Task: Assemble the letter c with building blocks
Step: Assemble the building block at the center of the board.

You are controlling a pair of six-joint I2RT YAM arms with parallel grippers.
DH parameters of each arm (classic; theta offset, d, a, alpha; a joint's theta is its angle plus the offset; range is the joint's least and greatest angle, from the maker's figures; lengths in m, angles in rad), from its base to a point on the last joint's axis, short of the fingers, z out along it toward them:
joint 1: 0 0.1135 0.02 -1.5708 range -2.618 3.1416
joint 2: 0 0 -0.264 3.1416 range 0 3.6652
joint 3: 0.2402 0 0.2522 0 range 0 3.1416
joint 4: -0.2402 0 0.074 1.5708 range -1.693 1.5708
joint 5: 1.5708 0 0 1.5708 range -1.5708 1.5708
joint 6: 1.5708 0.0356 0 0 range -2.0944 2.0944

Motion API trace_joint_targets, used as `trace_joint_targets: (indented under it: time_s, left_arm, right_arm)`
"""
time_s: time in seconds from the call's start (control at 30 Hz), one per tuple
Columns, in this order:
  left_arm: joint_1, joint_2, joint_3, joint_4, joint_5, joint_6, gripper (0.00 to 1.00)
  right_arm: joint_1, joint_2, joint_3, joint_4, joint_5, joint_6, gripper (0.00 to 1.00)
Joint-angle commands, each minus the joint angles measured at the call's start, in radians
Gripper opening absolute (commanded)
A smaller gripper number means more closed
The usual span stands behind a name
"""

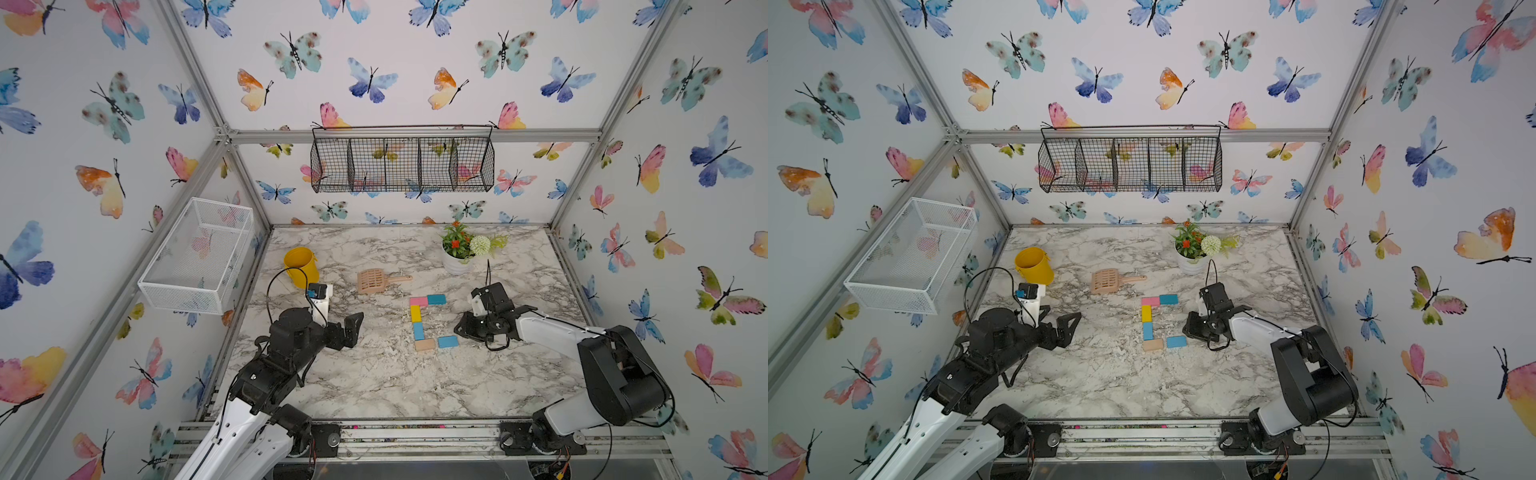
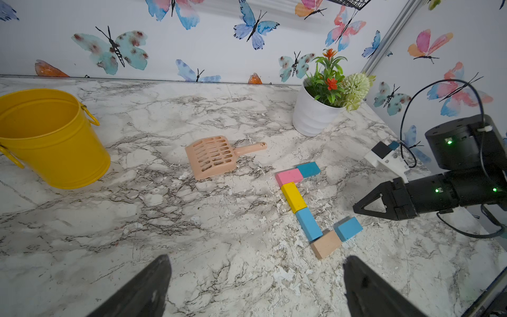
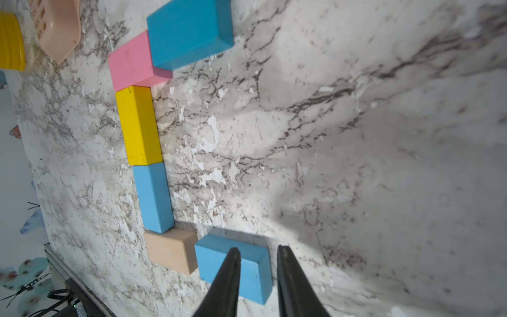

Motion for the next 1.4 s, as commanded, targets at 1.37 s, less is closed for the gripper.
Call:
trace_joint_targets:
  time_s: [1.37]
  left_arm:
    - [-0.005, -0.012, -0.011, 0.001, -0.024, -0.004, 0.98]
  right_arm:
    - [-0.012, 0.042, -0.002, -0.028, -0.167, -0.096, 0.30]
